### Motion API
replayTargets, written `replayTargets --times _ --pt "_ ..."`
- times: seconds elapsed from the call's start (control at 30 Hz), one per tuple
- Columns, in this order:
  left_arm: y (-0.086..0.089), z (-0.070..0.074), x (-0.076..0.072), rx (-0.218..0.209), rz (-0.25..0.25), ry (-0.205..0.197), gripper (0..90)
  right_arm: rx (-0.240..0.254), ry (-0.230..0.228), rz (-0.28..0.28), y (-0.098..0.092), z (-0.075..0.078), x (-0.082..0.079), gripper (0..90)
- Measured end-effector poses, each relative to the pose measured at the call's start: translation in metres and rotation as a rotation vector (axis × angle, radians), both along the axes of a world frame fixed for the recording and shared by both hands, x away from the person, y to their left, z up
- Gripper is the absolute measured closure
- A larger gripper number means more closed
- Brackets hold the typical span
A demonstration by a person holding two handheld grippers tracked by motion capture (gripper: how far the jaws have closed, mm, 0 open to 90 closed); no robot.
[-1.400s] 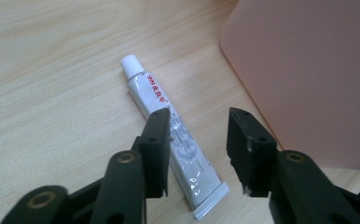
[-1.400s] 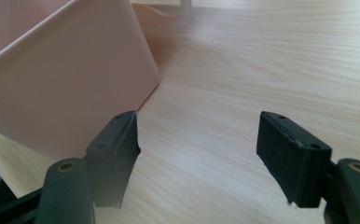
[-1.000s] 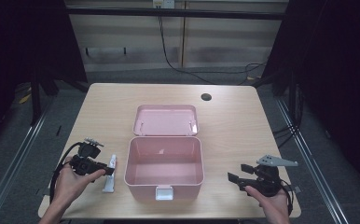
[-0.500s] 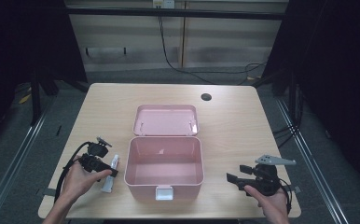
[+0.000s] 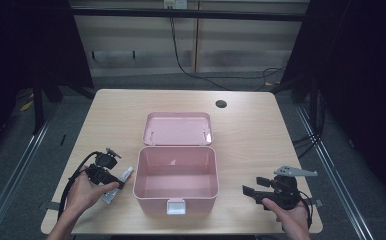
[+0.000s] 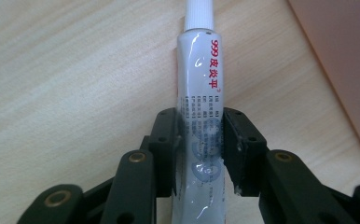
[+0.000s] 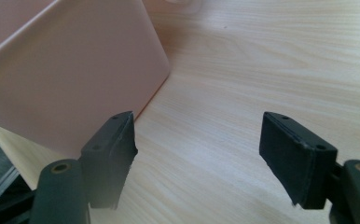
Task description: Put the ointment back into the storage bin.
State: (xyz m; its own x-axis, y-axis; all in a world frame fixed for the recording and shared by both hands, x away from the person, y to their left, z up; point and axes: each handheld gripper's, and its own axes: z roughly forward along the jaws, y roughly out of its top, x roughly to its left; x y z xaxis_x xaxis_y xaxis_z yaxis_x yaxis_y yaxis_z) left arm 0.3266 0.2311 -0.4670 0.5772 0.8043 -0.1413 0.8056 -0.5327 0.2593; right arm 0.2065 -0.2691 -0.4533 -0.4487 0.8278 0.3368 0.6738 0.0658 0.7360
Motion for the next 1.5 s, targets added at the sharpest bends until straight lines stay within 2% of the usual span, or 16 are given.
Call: replayTargets --times 0.07,0.1,0.17,0.2,0.23,0.43,0.5,0.57,0.67,0.73,0.9,1.03,1.13,1.4,1.5 --pt "-0.006 0.001 -0.001 0.044 -0.013 -0.013 66.7 0.000 0.000 -0.003 -0.001 0.000 0.000 26.8" --pt "-0.012 0.001 -0.001 0.089 -0.040 -0.014 66.8 0.000 -0.001 -0.004 -0.001 0.000 0.000 26.8" --pt "-0.018 0.002 0.001 0.131 -0.060 -0.004 67.4 -0.002 0.000 -0.006 -0.001 0.000 0.000 26.8" --pt "-0.019 0.002 0.002 0.130 -0.056 0.001 67.7 -0.003 0.000 0.000 0.000 0.000 0.000 26.8" --pt "-0.018 0.002 0.004 0.134 -0.078 0.005 68.4 -0.004 -0.002 0.002 0.000 0.000 -0.001 26.8" --pt "-0.016 0.002 0.005 0.122 -0.080 0.014 69.3 -0.004 0.001 0.005 -0.001 -0.001 -0.001 26.9" --pt "-0.011 0.002 0.007 0.084 -0.077 0.028 69.4 -0.006 0.000 0.006 -0.001 0.000 0.000 26.9" --pt "-0.007 0.004 0.008 0.066 -0.081 0.029 71.1 -0.005 0.002 0.004 -0.001 0.000 0.000 26.9" --pt "-0.005 0.003 0.007 0.047 -0.074 0.027 71.3 -0.006 0.003 0.002 0.000 -0.001 0.000 26.9" --pt "-0.002 0.004 0.008 0.030 -0.088 0.042 71.4 -0.006 0.003 0.003 0.000 -0.001 0.000 27.0" --pt "0.002 0.005 0.009 0.014 -0.077 0.051 71.5 -0.006 0.005 0.003 -0.001 0.000 -0.001 27.0" --pt "0.005 0.007 0.007 -0.033 -0.086 0.074 71.4 -0.002 0.005 0.000 -0.002 0.000 -0.001 27.0" --pt "0.008 0.010 0.005 -0.048 -0.097 0.075 71.4 -0.001 0.003 0.003 -0.001 0.000 -0.001 26.9" --pt "0.020 0.024 0.000 -0.123 -0.119 0.062 71.4 0.007 0.002 0.004 -0.001 0.001 -0.002 26.9" --pt "0.022 0.027 -0.002 -0.119 -0.118 0.044 71.5 0.006 -0.002 0.005 -0.001 0.001 -0.002 27.0"
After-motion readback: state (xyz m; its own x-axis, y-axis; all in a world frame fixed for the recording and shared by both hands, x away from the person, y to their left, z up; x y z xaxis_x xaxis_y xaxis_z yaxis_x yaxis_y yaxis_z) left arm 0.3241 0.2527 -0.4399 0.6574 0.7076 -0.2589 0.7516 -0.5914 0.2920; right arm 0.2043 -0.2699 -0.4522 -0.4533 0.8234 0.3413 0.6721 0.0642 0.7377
